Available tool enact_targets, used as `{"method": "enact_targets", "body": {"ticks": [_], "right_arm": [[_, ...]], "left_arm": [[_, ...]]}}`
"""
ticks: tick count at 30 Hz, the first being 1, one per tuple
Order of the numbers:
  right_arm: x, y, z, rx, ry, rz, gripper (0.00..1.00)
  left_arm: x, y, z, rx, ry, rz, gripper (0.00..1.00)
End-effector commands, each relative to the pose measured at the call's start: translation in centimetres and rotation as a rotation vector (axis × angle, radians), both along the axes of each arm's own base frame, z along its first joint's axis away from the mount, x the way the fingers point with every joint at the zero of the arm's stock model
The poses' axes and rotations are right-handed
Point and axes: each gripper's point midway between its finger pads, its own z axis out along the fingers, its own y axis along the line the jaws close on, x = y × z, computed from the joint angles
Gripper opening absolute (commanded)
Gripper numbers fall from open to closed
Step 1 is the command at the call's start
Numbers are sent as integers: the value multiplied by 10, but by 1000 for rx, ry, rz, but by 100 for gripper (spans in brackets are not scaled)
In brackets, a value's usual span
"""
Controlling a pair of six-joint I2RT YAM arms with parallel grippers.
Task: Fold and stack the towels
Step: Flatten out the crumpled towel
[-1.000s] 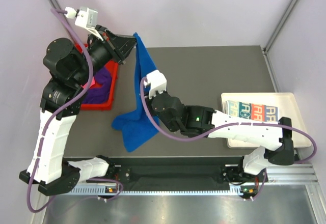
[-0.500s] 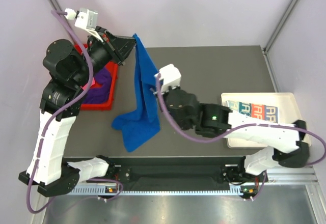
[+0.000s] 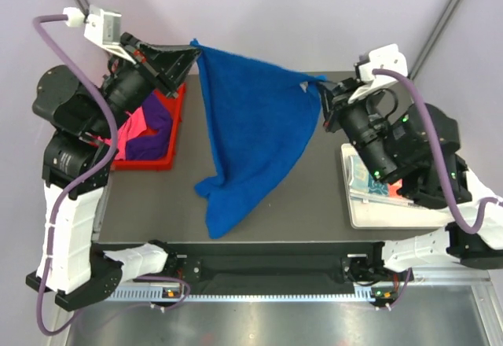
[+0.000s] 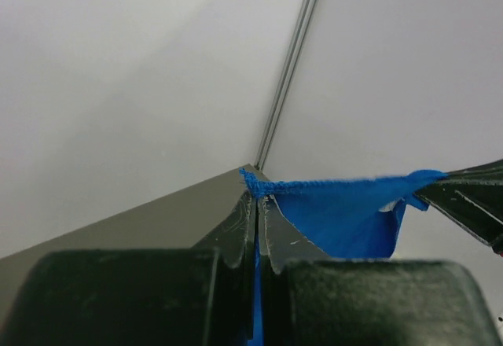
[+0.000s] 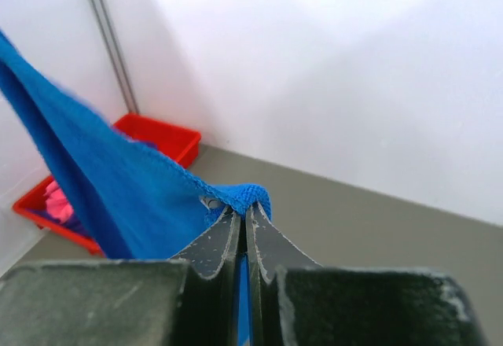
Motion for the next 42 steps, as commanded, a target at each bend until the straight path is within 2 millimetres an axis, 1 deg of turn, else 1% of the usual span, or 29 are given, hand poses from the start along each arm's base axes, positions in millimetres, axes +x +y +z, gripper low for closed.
{"method": "enact_targets", "body": {"ticks": [1,2,3,4,6,7,12,16,23,24,25,28,30,31,34,36,42], "right_arm": [[-3,-17,30,-37,-78,-21,0],[-4,-19,36,-33,-90,-15,0],[-4,-21,40,-42,-101,-18,0],[-5,-27,49,-26,-111,-20,0],[-6,-28,56,-31,-128,-13,0],[-8,-33,64,-14,-136,-13,0],[-12,-41,83,8,-170,0,0],[-15,-44,93,21,-185,8,0],[-26,-48,108,65,-215,81,0],[-28,-49,109,69,-217,88,0],[-29,-51,112,78,-221,96,0],[-36,-53,118,102,-234,139,0],[-40,-57,123,123,-248,167,0],[-42,-59,125,132,-253,176,0],[-45,-63,131,150,-267,195,0],[-48,-65,134,161,-273,208,0],[-54,-72,141,191,-294,247,0]], "left_arm": [[-34,14,48,-40,-176,-5,0],[-37,17,53,-46,-193,-2,0],[-40,18,56,-39,-206,-2,0],[-43,20,60,-42,-219,0,0],[-47,23,64,-47,-236,12,0],[-50,24,67,-48,-247,9,0],[-60,28,75,-54,-287,9,0],[-65,30,81,-55,-317,12,0],[-85,31,91,-45,-400,-23,0],[-91,31,94,-42,-422,-36,0],[-92,30,93,-39,-430,-45,0],[-114,32,100,-39,-507,-78,0],[-123,33,103,-35,-543,-93,0],[-131,35,108,-42,-573,-99,0],[-140,36,113,-45,-608,-111,0],[-137,35,113,-45,-605,-112,0],[-138,34,111,-41,-613,-115,0]]}}
